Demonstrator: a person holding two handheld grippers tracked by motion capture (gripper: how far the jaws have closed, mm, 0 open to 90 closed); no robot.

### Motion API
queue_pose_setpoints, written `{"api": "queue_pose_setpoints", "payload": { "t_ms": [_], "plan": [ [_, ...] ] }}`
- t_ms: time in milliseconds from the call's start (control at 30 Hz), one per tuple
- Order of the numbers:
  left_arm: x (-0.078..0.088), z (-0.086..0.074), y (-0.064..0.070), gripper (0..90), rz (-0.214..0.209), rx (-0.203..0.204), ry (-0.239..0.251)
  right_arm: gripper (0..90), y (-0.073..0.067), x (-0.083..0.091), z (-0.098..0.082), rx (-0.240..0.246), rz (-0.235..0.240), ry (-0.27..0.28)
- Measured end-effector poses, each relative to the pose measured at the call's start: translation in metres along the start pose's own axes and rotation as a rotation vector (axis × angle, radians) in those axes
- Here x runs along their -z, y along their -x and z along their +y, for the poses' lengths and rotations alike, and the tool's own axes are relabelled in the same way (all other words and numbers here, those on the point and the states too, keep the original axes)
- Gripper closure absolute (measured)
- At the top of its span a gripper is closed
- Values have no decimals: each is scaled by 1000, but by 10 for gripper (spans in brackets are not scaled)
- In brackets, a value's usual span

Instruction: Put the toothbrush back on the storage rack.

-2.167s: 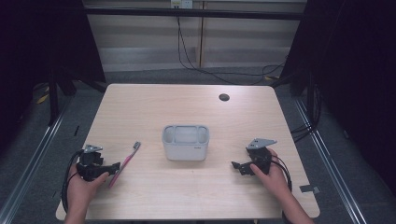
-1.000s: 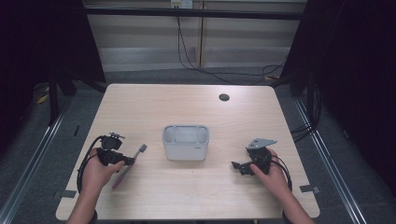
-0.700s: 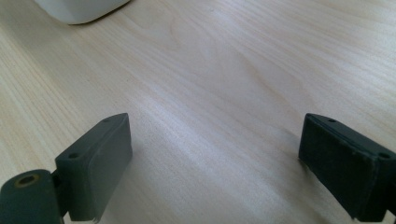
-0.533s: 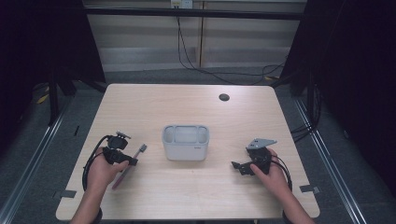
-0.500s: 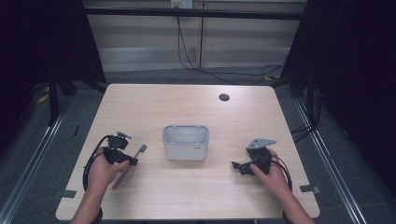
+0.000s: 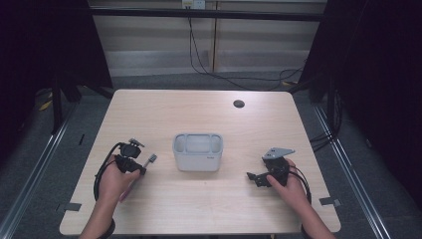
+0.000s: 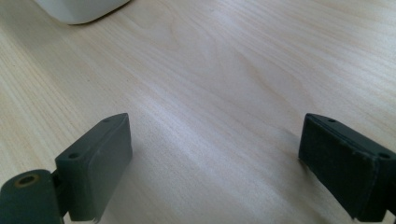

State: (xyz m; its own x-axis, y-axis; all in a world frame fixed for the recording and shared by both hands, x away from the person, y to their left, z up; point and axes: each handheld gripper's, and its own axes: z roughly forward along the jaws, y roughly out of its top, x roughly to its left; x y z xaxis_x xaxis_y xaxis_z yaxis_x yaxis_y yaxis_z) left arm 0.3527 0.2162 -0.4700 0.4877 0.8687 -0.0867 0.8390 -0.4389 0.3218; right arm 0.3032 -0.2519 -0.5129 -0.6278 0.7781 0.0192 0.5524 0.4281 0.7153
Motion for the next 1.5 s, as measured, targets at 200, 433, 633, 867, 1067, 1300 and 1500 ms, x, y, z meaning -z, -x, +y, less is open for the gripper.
{"api": "queue_pose_setpoints", "payload": {
  "t_ms": [200,433,633,867,1067,1300,1500],
  "plan": [
    [0,-1,-2,799,-24,34,9,89,0,0,0,-4,1,-2],
    [6,-4,-4,800,-62,57,82,90,0,0,0,-4,2,-2],
    [12,-1,-2,800,-95,57,130,89,0,0,0,-6,2,-2],
    [17,0,0,800,-129,69,193,89,0,0,0,-4,2,-2],
    [22,-1,0,800,-157,79,231,89,0,0,0,-4,2,-2],
    [27,0,2,800,-167,77,281,89,0,0,0,-4,2,-2],
    [34,3,5,800,-179,70,321,89,0,0,0,-4,2,-2]
  ]
}}
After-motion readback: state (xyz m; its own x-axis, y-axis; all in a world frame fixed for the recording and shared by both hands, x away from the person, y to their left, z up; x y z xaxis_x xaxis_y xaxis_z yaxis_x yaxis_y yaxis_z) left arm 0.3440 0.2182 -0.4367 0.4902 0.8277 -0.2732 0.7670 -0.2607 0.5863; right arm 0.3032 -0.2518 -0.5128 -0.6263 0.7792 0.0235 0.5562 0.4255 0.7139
